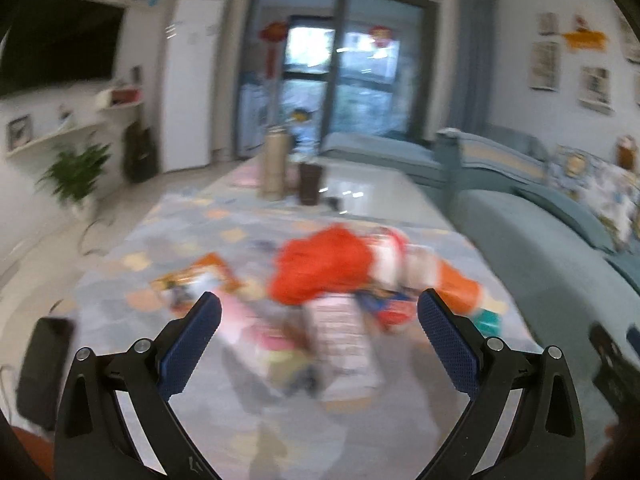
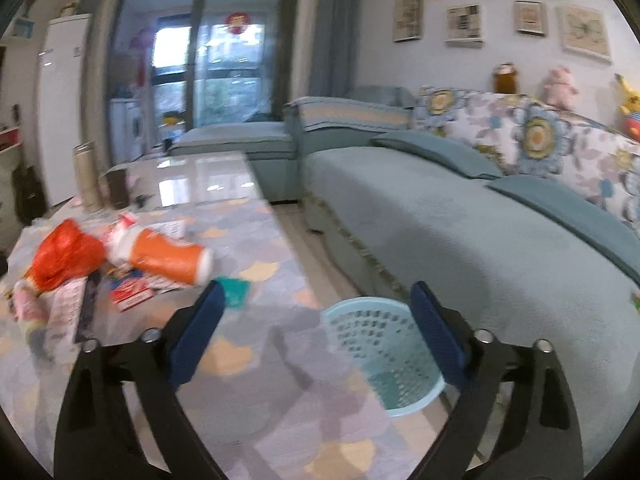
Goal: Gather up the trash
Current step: 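Grasp the white printed box with the right tool while the left tool reaches the pink bottle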
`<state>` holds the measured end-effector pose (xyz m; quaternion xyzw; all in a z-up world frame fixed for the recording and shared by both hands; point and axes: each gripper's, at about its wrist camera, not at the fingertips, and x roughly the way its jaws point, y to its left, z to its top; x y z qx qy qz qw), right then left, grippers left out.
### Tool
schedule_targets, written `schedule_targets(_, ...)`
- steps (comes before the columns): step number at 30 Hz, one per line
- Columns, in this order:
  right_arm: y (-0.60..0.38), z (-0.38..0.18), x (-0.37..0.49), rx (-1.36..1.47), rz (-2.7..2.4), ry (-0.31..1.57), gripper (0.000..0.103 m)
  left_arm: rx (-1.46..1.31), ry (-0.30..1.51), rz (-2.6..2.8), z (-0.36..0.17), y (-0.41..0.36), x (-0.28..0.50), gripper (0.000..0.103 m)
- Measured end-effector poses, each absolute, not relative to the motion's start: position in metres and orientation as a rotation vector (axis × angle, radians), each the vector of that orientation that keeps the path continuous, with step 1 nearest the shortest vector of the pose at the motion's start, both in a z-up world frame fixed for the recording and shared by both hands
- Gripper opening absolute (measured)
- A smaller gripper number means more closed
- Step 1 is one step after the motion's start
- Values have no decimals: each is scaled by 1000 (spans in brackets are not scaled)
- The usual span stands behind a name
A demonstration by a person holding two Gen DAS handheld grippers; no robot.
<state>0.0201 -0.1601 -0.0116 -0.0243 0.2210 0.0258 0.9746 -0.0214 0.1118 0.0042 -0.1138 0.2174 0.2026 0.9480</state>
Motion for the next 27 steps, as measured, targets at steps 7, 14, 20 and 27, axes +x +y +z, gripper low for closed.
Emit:
schedule_targets(7, -96, -8, 16, -85, 315, 480, 67, -379, 545, 484, -1, 185, -7, 95)
schedule_targets(14, -28, -25, 25, -72, 490, 558, 65, -477, 673, 445, -31, 211, 25, 89)
schedule_targets(20, 5, -48, 44, -51, 572, 658, 65, -470, 838, 420, -66, 210, 48, 73)
schedule_targets(27, 29, -63, 54, -37, 661, 739, 65, -414, 964, 242, -64, 223, 34, 53)
